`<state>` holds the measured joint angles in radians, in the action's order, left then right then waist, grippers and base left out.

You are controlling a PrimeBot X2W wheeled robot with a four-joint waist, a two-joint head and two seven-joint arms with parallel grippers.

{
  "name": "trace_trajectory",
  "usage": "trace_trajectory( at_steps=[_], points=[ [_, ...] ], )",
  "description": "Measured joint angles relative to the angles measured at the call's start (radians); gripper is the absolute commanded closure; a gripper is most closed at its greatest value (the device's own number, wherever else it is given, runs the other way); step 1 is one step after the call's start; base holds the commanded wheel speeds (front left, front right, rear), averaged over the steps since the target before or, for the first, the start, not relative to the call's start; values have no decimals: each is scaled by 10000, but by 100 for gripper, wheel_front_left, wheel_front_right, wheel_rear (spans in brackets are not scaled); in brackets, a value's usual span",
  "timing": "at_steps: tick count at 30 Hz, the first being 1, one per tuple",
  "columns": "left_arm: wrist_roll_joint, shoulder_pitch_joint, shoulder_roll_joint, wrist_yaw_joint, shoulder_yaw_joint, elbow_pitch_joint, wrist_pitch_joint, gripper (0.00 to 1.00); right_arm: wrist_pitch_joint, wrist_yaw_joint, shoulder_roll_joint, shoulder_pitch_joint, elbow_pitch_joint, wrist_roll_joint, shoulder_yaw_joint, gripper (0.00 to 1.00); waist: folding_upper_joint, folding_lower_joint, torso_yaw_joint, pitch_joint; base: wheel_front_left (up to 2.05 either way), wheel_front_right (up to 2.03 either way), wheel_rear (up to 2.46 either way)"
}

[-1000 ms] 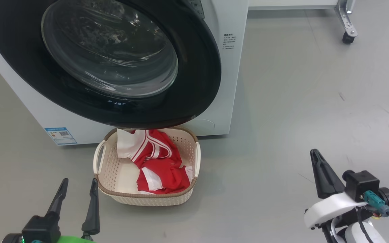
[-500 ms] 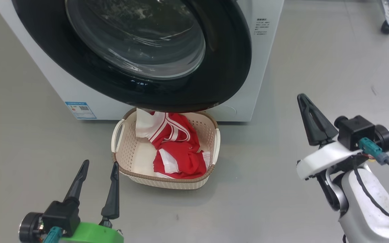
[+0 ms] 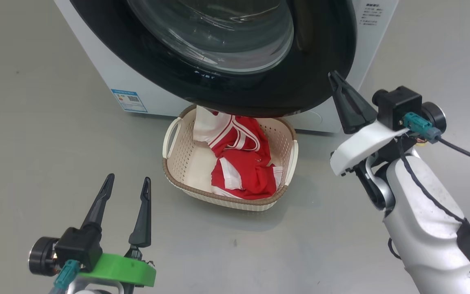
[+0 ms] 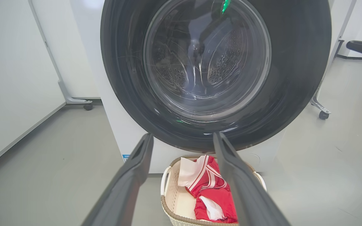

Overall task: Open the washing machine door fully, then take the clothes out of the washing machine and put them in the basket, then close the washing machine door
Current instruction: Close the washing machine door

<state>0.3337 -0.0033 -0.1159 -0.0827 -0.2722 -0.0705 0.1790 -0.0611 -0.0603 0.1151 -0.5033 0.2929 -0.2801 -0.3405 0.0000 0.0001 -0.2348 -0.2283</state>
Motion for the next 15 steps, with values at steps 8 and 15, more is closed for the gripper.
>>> trace_trajectory(
  at_steps=[8, 15],
  points=[
    [-2, -579, 119, 56, -65, -188, 174, 0, 132, -4, 31, -1614, 564, 90, 38, 100, 0, 0, -406, -746, 0, 0, 0],
    [-10, -951, 176, 88, -59, -192, 265, 0, 127, -107, 86, -2526, 1062, 113, 79, 100, 0, 0, -667, -1339, 0, 0, 0]
  ],
)
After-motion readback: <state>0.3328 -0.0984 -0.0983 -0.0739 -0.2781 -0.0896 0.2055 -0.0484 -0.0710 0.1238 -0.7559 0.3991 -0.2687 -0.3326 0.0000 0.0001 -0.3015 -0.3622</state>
